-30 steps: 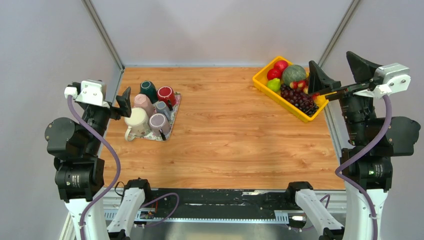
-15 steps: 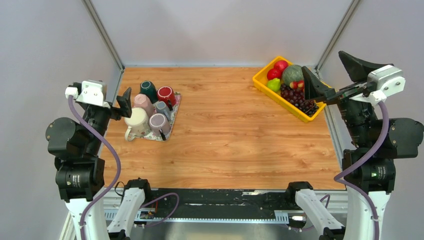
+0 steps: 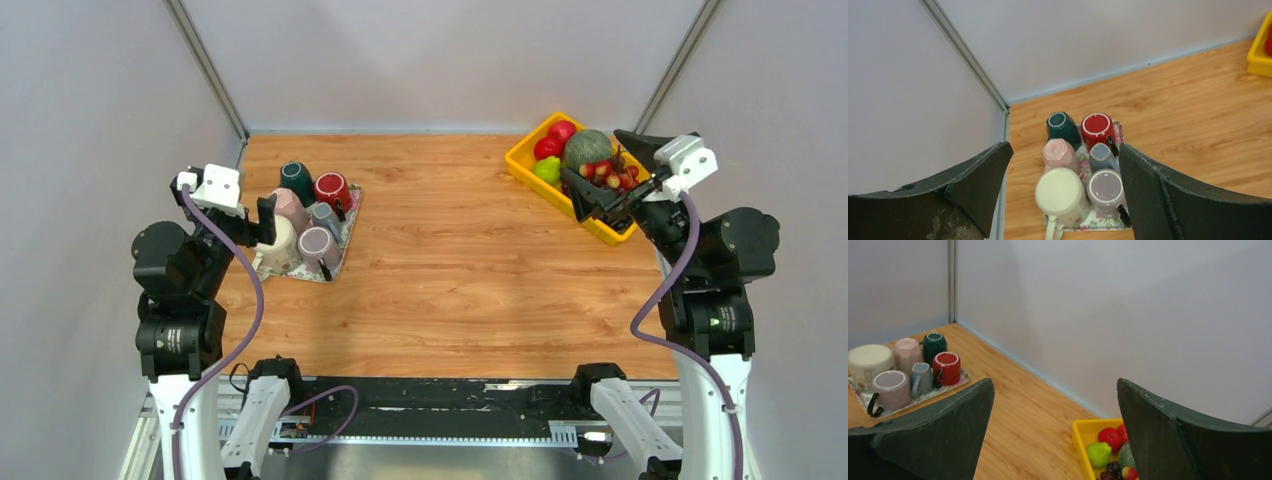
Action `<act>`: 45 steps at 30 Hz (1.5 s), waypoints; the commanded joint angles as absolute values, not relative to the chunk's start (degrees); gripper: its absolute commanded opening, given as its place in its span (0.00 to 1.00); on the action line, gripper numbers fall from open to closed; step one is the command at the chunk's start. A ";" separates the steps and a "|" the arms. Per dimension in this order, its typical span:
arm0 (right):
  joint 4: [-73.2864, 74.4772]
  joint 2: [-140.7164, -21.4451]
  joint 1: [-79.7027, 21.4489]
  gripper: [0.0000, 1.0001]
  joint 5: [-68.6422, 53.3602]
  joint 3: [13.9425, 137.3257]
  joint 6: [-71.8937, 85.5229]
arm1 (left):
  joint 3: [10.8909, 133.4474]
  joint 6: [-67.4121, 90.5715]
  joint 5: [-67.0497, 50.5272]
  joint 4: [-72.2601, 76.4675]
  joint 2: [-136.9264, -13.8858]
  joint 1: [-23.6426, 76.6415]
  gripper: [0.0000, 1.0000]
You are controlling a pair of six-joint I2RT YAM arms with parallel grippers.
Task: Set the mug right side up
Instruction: Turn over the cup on the tray.
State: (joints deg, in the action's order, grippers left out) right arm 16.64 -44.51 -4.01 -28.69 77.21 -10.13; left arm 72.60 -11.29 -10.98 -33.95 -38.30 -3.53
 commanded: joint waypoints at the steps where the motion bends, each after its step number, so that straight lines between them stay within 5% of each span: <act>1: 14.95 -43.39 -4.36 1.00 -33.69 73.00 -11.22 | 70.05 -14.45 -8.99 -35.02 -36.67 -3.97 0.89; 14: 5.41 -40.86 -4.38 1.00 -35.70 56.32 -8.62 | 60.94 -18.91 -3.90 -36.34 -36.23 -4.01 0.90; 31: 3.69 -39.64 -5.17 1.00 -35.42 50.81 -8.96 | 45.98 -20.62 5.06 -31.81 -39.99 -4.23 0.90; 45: 2.99 -39.62 -5.10 1.00 -35.31 49.67 -8.93 | 38.66 -21.24 -1.21 -27.15 -42.96 -13.96 0.90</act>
State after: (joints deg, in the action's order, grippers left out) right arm 5.96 -40.05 -4.84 -34.63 50.37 -9.13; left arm 39.33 -19.90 2.35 -30.72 -42.13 -10.83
